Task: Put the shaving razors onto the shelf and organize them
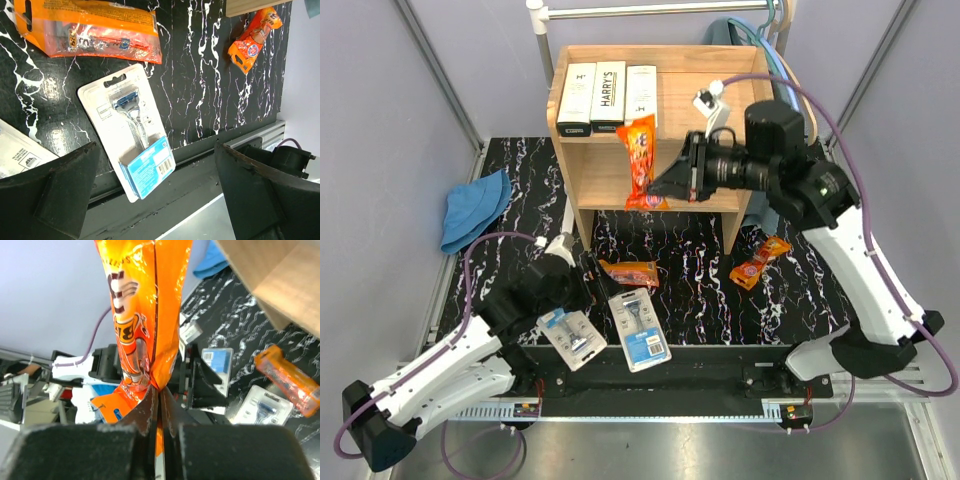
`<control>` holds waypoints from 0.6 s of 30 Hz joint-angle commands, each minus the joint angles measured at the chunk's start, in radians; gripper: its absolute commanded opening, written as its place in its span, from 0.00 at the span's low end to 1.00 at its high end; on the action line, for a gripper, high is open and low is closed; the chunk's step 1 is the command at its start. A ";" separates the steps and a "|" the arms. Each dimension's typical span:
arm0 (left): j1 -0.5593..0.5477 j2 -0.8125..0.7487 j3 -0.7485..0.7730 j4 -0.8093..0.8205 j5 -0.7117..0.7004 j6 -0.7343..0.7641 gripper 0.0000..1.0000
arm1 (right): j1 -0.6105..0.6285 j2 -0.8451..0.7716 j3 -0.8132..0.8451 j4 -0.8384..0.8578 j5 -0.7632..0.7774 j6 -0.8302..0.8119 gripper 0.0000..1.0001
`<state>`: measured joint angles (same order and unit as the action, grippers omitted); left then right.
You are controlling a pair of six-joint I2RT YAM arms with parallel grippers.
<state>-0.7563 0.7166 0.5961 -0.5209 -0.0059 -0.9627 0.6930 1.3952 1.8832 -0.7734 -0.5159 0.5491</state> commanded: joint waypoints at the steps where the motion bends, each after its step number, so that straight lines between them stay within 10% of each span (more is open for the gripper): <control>1: 0.003 0.004 -0.013 0.055 0.033 -0.007 0.99 | -0.059 0.097 0.247 -0.139 -0.016 -0.087 0.04; 11: 0.003 0.012 -0.035 0.096 0.070 0.015 0.99 | -0.205 0.425 0.818 -0.391 -0.032 -0.153 0.04; 18: 0.003 0.043 -0.038 0.102 0.086 0.032 0.99 | -0.331 0.484 0.863 -0.363 -0.059 -0.130 0.05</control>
<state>-0.7563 0.7490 0.5648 -0.4713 0.0528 -0.9581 0.4179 1.8683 2.7041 -1.1370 -0.5411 0.4217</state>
